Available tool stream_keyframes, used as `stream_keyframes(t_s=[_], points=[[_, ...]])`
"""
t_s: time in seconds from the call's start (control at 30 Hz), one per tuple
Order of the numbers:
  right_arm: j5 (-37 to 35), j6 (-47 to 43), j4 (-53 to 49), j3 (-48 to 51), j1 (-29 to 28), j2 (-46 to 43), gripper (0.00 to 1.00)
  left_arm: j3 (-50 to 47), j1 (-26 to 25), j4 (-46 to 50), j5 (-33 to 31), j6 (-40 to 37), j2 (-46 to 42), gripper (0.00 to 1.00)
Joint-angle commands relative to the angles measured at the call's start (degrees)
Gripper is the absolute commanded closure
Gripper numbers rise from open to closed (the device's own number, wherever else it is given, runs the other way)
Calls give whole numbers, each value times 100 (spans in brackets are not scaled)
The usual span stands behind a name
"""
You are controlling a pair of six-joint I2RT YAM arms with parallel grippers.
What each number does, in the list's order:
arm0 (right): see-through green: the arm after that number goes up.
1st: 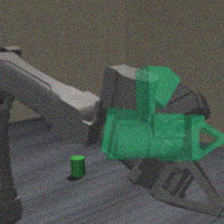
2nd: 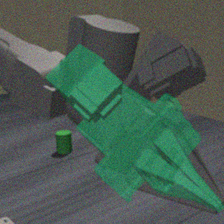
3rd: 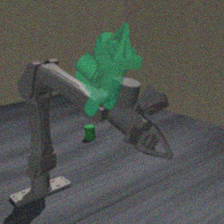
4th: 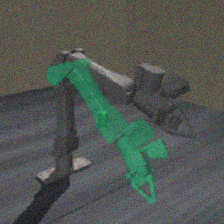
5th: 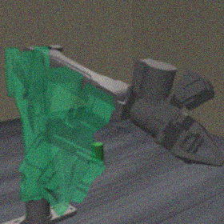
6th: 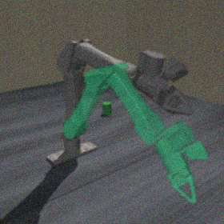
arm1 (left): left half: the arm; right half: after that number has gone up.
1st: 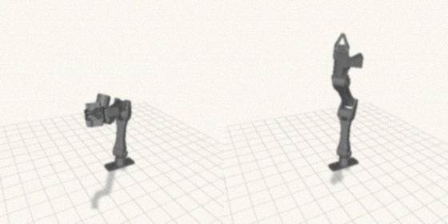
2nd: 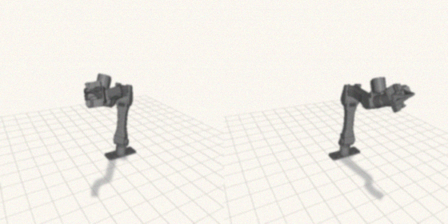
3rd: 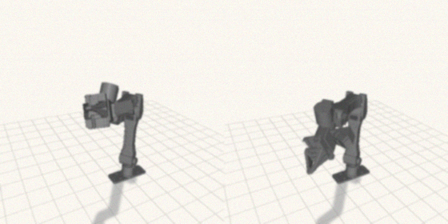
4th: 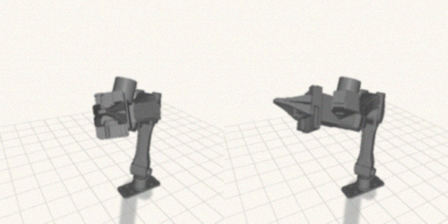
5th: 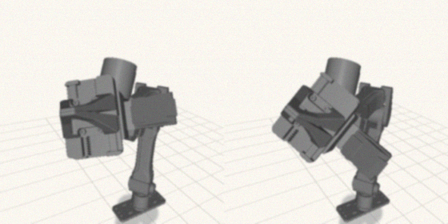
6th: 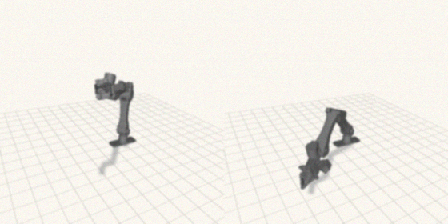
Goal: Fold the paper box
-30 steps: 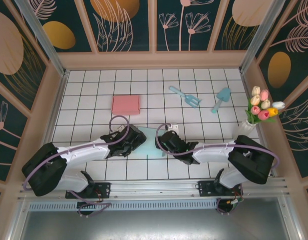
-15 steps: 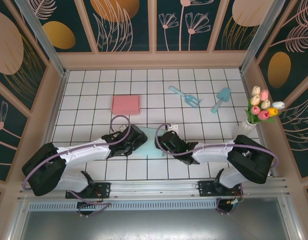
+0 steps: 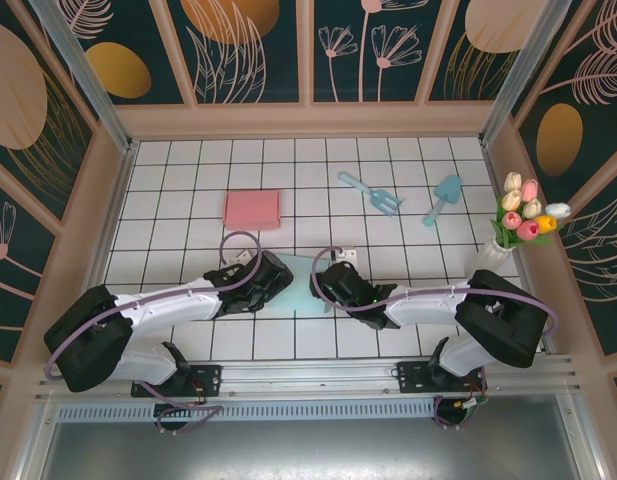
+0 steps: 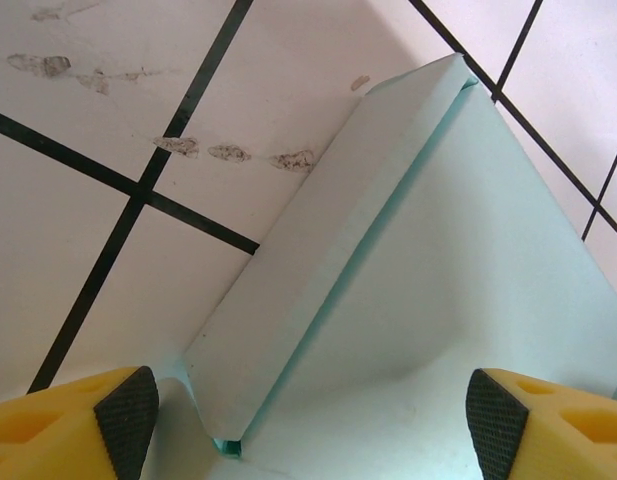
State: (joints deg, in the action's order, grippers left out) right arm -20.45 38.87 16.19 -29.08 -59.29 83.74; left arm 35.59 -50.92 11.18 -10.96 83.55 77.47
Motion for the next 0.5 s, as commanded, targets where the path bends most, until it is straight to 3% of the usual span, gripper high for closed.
stream_keyframes(t_s=[0.0, 0.47], points=[[179, -47, -116, 157, 11, 131, 36, -50, -27, -169, -18, 152, 125, 18], [171, -49, -112, 192, 14, 136, 36, -331, -24, -251, -126, 267, 295, 21]])
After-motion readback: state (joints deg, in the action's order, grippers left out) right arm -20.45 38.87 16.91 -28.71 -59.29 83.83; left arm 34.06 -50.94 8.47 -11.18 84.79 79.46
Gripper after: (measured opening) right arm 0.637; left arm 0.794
